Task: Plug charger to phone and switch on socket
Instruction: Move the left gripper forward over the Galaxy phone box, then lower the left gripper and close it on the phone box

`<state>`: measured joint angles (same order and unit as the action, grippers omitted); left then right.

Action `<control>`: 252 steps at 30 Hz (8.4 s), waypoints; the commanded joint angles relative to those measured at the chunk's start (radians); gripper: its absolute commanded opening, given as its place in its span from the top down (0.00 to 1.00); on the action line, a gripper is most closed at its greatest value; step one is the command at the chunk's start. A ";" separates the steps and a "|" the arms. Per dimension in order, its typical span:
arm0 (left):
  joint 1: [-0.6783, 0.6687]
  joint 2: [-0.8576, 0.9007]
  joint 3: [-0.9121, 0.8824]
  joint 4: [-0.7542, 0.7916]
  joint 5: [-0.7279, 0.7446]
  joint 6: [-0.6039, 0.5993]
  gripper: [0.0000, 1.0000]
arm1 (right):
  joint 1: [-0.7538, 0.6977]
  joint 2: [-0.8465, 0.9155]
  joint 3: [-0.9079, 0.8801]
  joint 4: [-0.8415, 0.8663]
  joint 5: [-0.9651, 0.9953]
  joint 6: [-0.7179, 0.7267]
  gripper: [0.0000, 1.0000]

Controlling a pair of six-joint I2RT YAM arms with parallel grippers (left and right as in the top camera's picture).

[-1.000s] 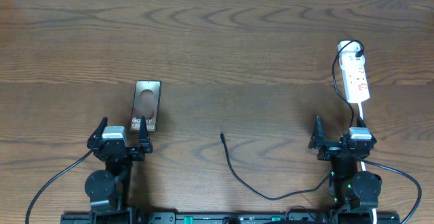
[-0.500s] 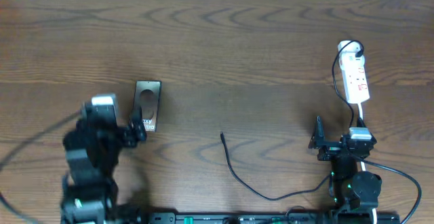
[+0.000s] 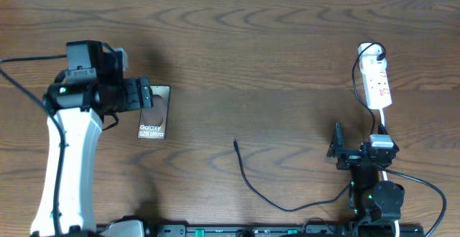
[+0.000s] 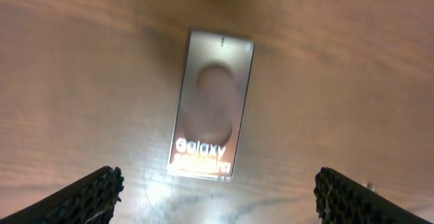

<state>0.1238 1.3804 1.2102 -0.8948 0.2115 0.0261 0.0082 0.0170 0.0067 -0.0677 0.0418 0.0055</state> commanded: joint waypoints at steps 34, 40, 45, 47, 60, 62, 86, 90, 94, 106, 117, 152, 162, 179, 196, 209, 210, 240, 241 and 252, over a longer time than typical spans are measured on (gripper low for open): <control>-0.051 0.364 0.020 -0.031 -0.079 0.060 0.02 | 0.006 -0.004 -0.001 -0.004 0.008 -0.014 0.01; -0.086 0.397 0.020 0.010 -0.116 0.041 0.02 | 0.006 -0.004 -0.001 -0.004 0.008 -0.014 0.01; -0.083 0.398 0.020 0.038 -0.119 0.040 0.02 | 0.006 -0.004 -0.001 -0.004 0.008 -0.014 0.01; -0.083 0.399 0.019 0.050 -0.119 0.040 0.02 | 0.006 -0.004 -0.001 -0.004 0.008 -0.014 0.01; -0.083 0.445 0.018 0.093 -0.119 0.041 0.02 | 0.006 -0.004 -0.001 -0.004 0.008 -0.014 0.01; -0.083 0.457 0.018 0.095 -0.119 0.041 0.02 | 0.006 -0.004 -0.001 -0.003 0.008 -0.014 0.01; -0.084 0.511 -0.012 0.161 -0.119 0.072 0.02 | 0.006 -0.004 -0.001 -0.003 0.008 -0.014 0.01; -0.084 0.511 -0.012 0.164 -0.119 0.072 0.02 | 0.006 -0.004 -0.001 -0.003 0.008 -0.014 0.01; -0.084 0.511 -0.014 0.168 -0.119 0.075 0.02 | 0.006 -0.004 -0.001 -0.003 0.008 -0.014 0.01; -0.084 0.511 -0.016 0.167 -0.119 0.074 0.02 | 0.006 -0.004 -0.001 -0.004 0.008 -0.014 0.01; -0.087 0.511 -0.042 0.176 -0.118 0.074 0.02 | 0.006 -0.004 -0.001 -0.003 0.008 -0.014 0.01; -0.114 0.511 -0.142 0.265 -0.119 0.074 0.02 | 0.006 -0.004 -0.001 -0.003 0.008 -0.014 0.01; -0.114 0.511 -0.142 0.264 -0.119 0.074 0.02 | 0.006 -0.004 -0.001 -0.003 0.008 -0.014 0.01; -0.114 0.511 -0.143 0.264 -0.119 0.074 0.03 | 0.006 -0.004 -0.001 -0.003 0.008 -0.014 0.01; -0.114 0.511 -0.143 0.264 -0.119 0.074 0.15 | 0.006 -0.004 -0.001 -0.004 0.008 -0.014 0.01; -0.114 0.511 -0.143 0.264 -0.119 0.074 0.20 | 0.006 -0.004 -0.001 -0.004 0.008 -0.014 0.01; -0.114 0.511 -0.142 0.264 -0.119 0.074 0.20 | 0.006 -0.004 -0.001 -0.003 0.008 -0.014 0.01; -0.114 0.511 -0.143 0.264 -0.119 0.074 0.13 | 0.006 -0.004 -0.001 -0.004 0.008 -0.014 0.01; -0.114 0.511 -0.143 0.264 -0.119 0.074 0.13 | 0.006 -0.004 -0.001 -0.003 0.008 -0.014 0.01; -0.114 0.511 -0.156 0.265 -0.119 0.074 0.04 | 0.006 -0.004 -0.001 -0.004 0.008 -0.014 0.01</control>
<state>0.0044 1.8633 1.0988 -0.6243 0.0757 0.0872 0.0078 0.0166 0.0067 -0.0677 0.0414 0.0055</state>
